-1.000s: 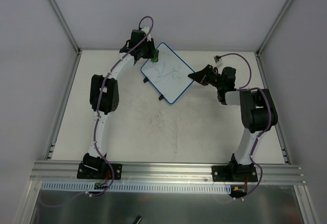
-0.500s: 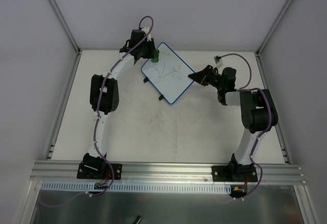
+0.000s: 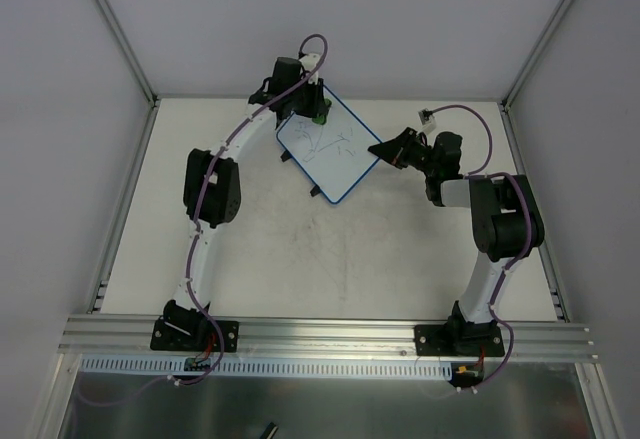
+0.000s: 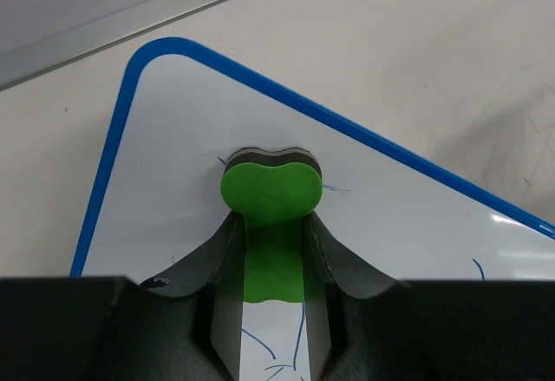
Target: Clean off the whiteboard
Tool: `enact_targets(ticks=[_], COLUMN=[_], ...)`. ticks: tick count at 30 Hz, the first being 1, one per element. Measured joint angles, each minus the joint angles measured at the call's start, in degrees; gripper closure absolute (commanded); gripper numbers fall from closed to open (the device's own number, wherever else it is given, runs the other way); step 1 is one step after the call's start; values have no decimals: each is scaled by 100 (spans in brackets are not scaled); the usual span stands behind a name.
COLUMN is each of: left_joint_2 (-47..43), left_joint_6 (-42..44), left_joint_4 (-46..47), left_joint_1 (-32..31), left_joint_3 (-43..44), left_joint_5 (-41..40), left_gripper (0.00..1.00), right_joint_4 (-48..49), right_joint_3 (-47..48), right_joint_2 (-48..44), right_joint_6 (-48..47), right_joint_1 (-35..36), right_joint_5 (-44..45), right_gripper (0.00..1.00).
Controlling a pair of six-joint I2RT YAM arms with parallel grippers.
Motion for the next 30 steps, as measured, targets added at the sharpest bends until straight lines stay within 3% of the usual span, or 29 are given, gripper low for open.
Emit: enact_targets(ticks=[16, 22, 30], left_joint_2=[-302, -306, -243], left_joint_6=[1099, 866, 131], left_joint_4=[-87, -98, -151], left_joint_1=[-560, -492, 44], left_joint_3=[-192, -192, -149], left_joint_5=[-234, -280, -291], left_gripper=[100, 100, 100], right_joint_4=[-7, -4, 76], right_joint_3=[0, 0, 0], right_joint_2=[0, 0, 0], right_joint_6=[0, 0, -96], right_joint_1=[0, 0, 35], right_joint_5=[0, -2, -59], right_gripper=[100, 100, 100])
